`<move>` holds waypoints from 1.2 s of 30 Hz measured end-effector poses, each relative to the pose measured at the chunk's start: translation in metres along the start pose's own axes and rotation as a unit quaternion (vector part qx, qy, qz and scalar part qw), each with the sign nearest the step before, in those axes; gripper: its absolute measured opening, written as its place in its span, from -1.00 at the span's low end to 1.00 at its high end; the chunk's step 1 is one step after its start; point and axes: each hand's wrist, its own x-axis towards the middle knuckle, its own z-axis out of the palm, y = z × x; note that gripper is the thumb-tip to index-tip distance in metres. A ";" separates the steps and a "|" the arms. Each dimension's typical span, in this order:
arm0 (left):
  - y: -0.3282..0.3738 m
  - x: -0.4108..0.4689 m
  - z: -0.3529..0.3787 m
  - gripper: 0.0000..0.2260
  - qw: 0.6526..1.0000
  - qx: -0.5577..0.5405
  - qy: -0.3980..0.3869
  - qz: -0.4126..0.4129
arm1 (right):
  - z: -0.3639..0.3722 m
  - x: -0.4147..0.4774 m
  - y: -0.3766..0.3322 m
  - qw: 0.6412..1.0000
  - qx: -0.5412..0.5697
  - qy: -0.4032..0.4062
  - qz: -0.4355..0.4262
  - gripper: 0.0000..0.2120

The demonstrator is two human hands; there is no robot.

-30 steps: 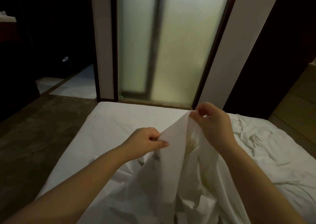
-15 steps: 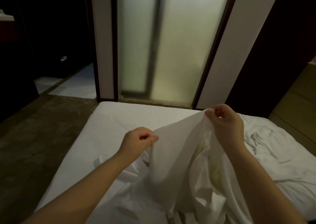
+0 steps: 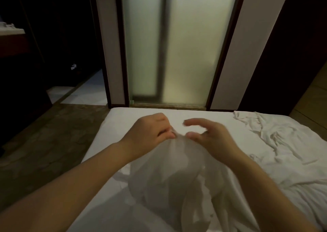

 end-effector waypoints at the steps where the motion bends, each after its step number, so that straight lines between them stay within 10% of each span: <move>1: 0.003 -0.002 -0.001 -0.75 1.000 0.000 -0.015 0.019 | 0.014 0.001 -0.007 0.999 -0.011 -0.030 -0.016 -0.83; 14: 0.003 -0.040 -0.030 -0.87 0.986 -0.058 -0.045 -0.149 | 0.084 -0.012 -0.020 0.999 -0.002 0.004 -0.048 -0.76; 21: -0.001 -0.066 -0.031 -0.81 0.928 -0.197 -0.199 -0.243 | 0.076 -0.024 -0.012 0.992 0.124 0.027 -0.022 -0.74; 26: 0.010 -0.064 -0.014 -0.85 0.910 -0.293 -0.126 -0.264 | 0.063 -0.041 -0.008 0.986 0.166 0.020 -0.018 -0.79; 34: 0.025 -0.065 0.013 -0.90 0.712 -0.564 0.017 -0.417 | 0.036 -0.073 0.003 0.981 0.172 0.052 0.067 -0.71; 36: 0.036 -0.069 0.016 -0.87 0.730 -0.547 0.025 -0.408 | 0.030 -0.082 0.005 0.982 0.169 0.040 0.073 -0.73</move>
